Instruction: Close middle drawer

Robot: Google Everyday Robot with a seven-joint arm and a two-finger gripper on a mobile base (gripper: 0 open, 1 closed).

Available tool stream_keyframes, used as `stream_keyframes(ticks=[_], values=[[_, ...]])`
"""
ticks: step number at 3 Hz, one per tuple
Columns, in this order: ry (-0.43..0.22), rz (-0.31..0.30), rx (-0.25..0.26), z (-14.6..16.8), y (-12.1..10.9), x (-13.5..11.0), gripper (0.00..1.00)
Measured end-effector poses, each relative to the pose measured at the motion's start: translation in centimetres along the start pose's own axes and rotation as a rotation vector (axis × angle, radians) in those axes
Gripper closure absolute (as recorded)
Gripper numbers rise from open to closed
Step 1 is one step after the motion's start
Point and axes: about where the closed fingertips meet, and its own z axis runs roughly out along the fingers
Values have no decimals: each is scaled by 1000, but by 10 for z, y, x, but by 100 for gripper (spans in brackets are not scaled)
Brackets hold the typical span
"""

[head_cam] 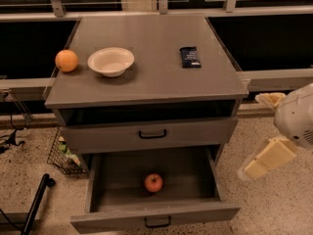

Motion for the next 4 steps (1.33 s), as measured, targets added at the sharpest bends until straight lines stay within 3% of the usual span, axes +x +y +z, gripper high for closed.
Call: stream_keyframes(ticks=[1, 2, 3, 4], values=[[-41, 15, 22, 5, -1, -2, 0], [-39, 15, 21, 5, -1, -2, 0], [-77, 50, -15, 21, 11, 6, 0], [-157, 120, -70, 52, 33, 19, 18]])
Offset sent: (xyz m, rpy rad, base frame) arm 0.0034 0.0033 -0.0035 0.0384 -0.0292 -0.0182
